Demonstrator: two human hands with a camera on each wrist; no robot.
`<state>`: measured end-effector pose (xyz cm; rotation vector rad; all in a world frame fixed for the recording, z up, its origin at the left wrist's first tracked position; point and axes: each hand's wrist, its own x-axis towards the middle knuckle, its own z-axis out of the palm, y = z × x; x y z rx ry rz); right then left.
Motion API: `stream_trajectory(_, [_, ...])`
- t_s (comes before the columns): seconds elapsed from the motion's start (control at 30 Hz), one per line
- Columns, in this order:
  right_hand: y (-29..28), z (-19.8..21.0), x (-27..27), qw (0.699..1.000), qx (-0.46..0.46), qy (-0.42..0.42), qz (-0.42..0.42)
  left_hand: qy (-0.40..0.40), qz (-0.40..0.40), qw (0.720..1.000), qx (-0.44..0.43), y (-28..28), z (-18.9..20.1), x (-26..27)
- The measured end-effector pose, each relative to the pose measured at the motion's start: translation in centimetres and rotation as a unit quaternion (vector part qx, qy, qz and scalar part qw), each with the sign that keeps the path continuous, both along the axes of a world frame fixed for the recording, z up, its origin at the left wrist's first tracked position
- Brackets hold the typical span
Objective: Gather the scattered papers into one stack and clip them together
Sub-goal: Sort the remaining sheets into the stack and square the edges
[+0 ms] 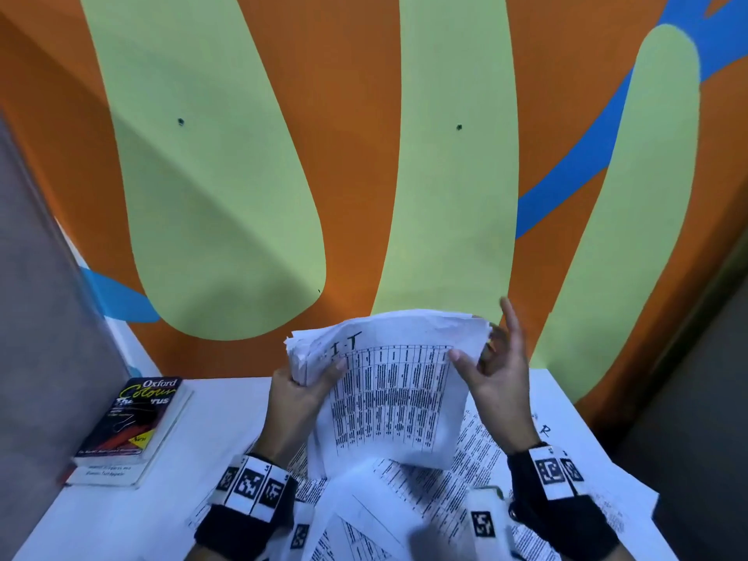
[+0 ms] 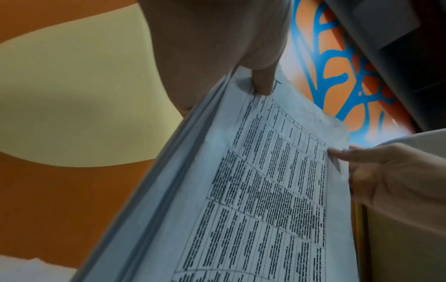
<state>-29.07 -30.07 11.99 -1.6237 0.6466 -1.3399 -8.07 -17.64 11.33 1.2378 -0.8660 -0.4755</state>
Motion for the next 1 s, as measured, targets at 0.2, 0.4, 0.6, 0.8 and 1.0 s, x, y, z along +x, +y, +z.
stream_trajectory(0.2, [1.5,-1.1,1.5,0.995,0.013,0.096,0.016,-0.06,0.082,0.994,0.045,-0.6,1.1,0.2])
stream_trajectory(0.4, [1.9,-0.1,2.2,0.997,0.021,0.065,0.041,-0.05,-0.004,0.998,0.031,-0.1,1.9,0.3])
stream_trajectory(0.6, [2.3,-4.1,2.3,0.982,0.071,0.171,0.023,-0.01,0.07,0.991,0.116,-0.2,-3.2,1.0])
stream_trajectory(0.8, [2.3,-3.1,2.8,0.987,0.057,0.149,-0.005,-0.009,0.032,0.997,0.067,0.3,-0.8,1.0])
stream_trajectory(1.0, [2.8,-8.1,2.8,0.945,0.178,0.274,0.014,-0.037,0.045,0.983,0.176,1.4,-5.9,0.8])
